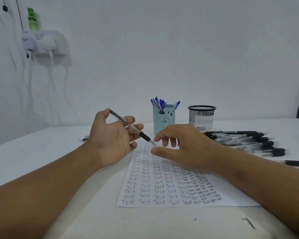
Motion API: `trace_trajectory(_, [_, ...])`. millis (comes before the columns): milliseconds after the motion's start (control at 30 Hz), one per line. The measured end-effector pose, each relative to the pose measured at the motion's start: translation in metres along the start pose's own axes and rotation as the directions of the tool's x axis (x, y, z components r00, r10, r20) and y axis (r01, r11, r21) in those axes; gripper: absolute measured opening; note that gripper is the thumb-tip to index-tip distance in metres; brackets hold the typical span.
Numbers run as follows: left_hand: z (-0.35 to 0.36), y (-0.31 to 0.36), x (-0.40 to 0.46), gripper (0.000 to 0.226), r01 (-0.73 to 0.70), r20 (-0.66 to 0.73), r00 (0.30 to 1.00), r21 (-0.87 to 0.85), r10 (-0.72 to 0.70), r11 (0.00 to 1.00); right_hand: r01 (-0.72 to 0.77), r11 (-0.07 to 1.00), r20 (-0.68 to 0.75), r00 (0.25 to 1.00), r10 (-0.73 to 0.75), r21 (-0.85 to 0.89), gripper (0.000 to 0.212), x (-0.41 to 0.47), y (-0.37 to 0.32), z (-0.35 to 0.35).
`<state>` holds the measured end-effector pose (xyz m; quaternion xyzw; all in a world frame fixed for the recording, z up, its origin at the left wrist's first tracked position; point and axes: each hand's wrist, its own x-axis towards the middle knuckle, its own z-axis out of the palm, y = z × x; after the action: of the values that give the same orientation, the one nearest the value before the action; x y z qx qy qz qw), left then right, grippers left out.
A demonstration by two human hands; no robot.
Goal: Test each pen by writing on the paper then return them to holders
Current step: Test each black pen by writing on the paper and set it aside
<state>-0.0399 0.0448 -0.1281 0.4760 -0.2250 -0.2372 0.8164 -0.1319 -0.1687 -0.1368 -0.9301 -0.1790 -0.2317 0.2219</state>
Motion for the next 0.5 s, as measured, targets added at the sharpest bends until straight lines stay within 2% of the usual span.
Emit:
trace_trajectory(167, [0.013, -0.008, -0.003, 0.053, 0.068, 0.04, 0.997, -0.007, -0.067, 0.998, 0.01, 0.994, -0.047, 0.999, -0.015, -0.105, 0.029, 0.003, -0.005, 0.0])
trace_trajectory(300, [0.014, -0.01, -0.003, 0.046, 0.068, 0.059, 0.996, -0.004, -0.068, 0.998, 0.015, 0.989, -0.058, 0.998, -0.024, -0.146, 0.014, 0.004, -0.003, -0.004])
trace_trajectory(400, [0.013, -0.011, -0.002, 0.042, 0.019, 0.022, 1.0, 0.126, -0.022, 0.992, -0.096, 0.987, -0.062, 0.994, 0.089, -0.128, 0.01, 0.004, 0.002, -0.013])
trace_trajectory(500, [0.011, -0.013, -0.002, 0.038, -0.05, -0.088, 0.993, 0.306, 0.08, 0.951, -0.25, 0.958, -0.096, 0.966, 0.239, -0.138, 0.015, 0.003, 0.015, -0.025])
